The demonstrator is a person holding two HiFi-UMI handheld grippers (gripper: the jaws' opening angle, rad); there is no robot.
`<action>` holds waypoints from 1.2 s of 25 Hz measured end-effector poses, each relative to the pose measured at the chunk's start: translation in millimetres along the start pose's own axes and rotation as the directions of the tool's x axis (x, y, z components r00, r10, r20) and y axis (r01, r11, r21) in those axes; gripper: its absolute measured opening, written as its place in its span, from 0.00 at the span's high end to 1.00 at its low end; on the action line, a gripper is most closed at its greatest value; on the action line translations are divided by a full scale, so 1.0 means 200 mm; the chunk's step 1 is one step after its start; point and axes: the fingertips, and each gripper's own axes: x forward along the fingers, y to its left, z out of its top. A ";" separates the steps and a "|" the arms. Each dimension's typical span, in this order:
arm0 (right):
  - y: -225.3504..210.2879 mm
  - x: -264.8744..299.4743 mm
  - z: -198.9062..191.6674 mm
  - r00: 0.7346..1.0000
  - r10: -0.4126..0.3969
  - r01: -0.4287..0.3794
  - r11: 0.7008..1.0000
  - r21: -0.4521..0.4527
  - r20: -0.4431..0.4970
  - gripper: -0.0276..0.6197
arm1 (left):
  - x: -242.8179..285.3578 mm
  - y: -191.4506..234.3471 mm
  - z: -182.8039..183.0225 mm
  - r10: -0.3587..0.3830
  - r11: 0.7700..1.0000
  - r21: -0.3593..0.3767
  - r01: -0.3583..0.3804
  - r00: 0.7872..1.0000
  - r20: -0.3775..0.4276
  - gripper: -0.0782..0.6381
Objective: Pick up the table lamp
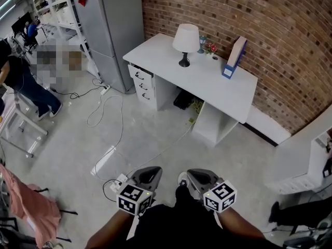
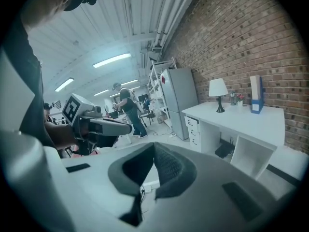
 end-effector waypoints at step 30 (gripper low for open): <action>-1.32 0.44 0.58 0.997 0.049 -0.050 0.999 0.016 0.052 0.95 | 1.23 0.41 0.71 0.050 0.999 0.017 -0.050 0.999 -0.007 0.88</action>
